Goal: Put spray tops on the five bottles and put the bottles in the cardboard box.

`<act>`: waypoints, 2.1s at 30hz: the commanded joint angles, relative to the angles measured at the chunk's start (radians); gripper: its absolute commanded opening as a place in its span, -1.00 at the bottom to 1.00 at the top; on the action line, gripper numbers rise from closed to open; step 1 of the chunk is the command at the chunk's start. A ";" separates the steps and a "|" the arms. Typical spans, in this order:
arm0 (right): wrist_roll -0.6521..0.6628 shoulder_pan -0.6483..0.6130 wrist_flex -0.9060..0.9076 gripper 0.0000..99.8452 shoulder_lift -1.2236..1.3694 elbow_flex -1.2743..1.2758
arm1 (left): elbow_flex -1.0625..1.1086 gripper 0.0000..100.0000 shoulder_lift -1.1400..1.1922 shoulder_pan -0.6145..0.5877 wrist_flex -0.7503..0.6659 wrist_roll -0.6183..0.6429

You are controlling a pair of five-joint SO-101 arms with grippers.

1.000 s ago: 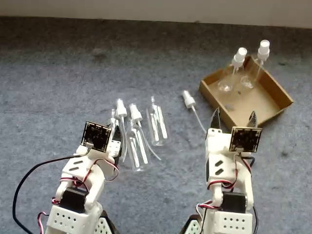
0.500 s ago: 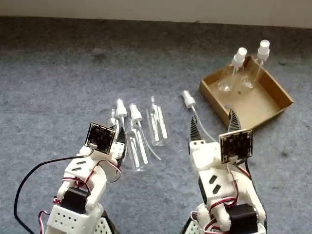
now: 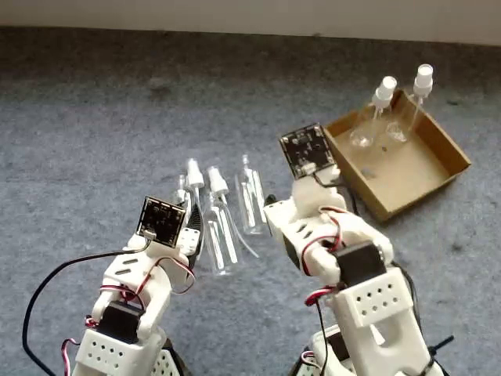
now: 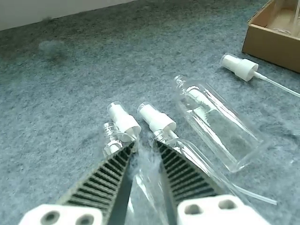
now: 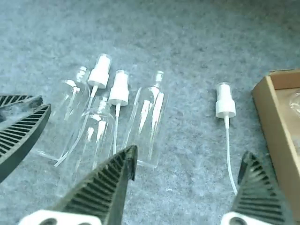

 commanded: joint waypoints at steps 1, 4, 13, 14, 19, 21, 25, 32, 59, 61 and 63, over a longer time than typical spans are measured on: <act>0.012 -0.027 0.013 -0.40 0.137 -0.130 | 0.019 -0.99 -0.002 0.013 0.005 -0.006; 0.012 -0.031 0.010 -0.40 0.246 -0.180 | 0.019 -0.99 -0.002 0.015 0.005 -0.006; 0.006 -0.039 0.025 -0.40 0.582 -0.371 | 0.019 -0.99 -0.002 0.016 0.005 -0.006; 0.006 -0.039 0.044 -0.40 0.624 -0.407 | 0.019 -0.99 -0.002 0.016 0.005 -0.006; 0.005 -0.050 0.188 -0.40 0.846 -0.647 | 0.019 -0.99 -0.002 0.016 0.005 -0.006; 0.005 -0.050 0.239 -0.40 0.937 -0.760 | 0.019 -0.98 -0.002 0.016 0.005 -0.006; 0.005 -0.050 0.314 -0.40 1.107 -0.978 | 0.019 -0.98 -0.002 0.016 0.005 -0.008; 0.003 -0.062 0.406 -0.40 1.371 -1.259 | 0.019 -0.98 -0.002 0.016 0.005 -0.008; -0.213 -0.065 0.481 -0.40 1.678 -1.397 | 0.019 -0.98 -0.002 0.016 0.005 -0.008; -0.255 -0.065 0.524 -0.40 1.681 -1.440 | 0.019 -0.98 -0.002 0.016 0.005 -0.008; -0.298 -0.056 0.568 -0.40 1.681 -1.484 | 0.019 -0.98 -0.002 0.016 0.005 -0.008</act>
